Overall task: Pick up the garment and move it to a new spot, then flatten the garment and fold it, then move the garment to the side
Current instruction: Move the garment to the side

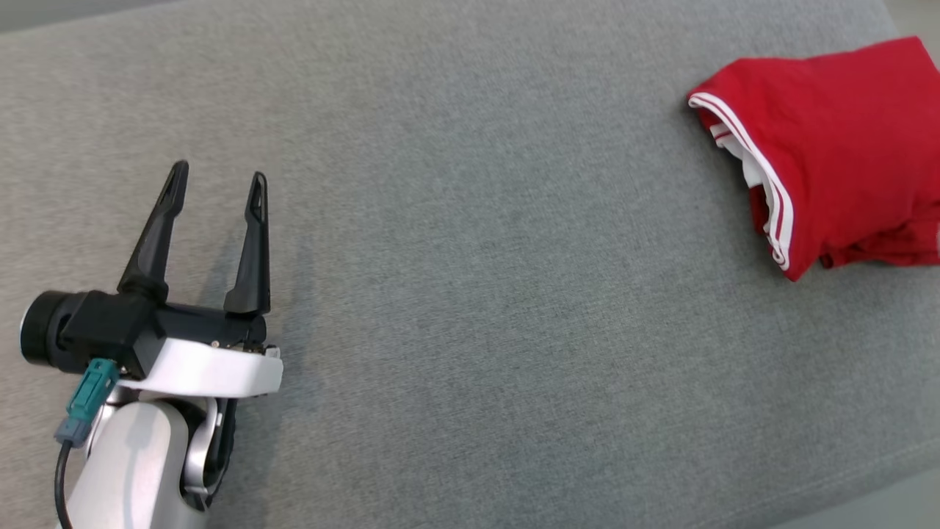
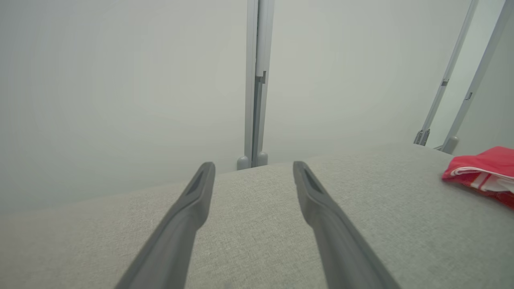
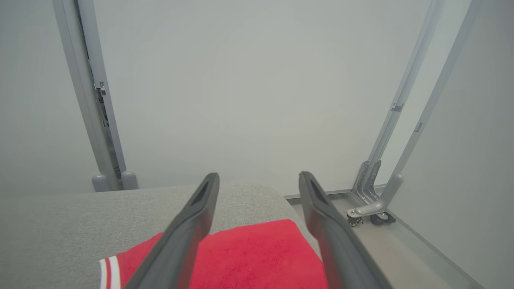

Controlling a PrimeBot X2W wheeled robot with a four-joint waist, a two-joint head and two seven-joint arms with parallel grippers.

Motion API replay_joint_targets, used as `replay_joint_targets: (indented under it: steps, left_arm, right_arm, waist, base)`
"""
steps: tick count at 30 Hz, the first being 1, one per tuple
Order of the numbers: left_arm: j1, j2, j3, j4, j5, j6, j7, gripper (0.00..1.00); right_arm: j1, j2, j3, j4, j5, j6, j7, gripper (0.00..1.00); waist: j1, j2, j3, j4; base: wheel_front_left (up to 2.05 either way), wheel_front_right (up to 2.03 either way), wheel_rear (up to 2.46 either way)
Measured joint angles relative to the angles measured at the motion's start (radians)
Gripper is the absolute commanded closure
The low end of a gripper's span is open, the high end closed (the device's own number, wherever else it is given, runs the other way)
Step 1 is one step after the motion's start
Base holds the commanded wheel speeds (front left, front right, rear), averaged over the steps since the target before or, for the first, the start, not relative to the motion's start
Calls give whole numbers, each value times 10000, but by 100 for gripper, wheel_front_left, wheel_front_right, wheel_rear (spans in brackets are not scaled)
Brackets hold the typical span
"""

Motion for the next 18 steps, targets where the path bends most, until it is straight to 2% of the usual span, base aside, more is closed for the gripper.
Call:
replay_joint_targets:
  steps: [5,10,18]
  left_arm:
    - [443,-203,132,90,-184,188,-188,0]
    - [876,-314,328,261,-364,284,-334,0]
    - [1853,-489,424,508,-558,276,-416,0]
  right_arm:
    - [1764,1277,-683,-2046,-823,-2,2,0]
    - [3057,2199,-518,-3662,-1310,-2,316,0]
    - [4827,2907,54,-4986,-1699,0,1344,0]
  waist:
    - [0,0,-558,495]
    - [0,0,-1112,1063]
    - [0,0,-2173,1875]
  base:
    - [0,0,0]
    - [0,0,0]
    - [0,0,0]
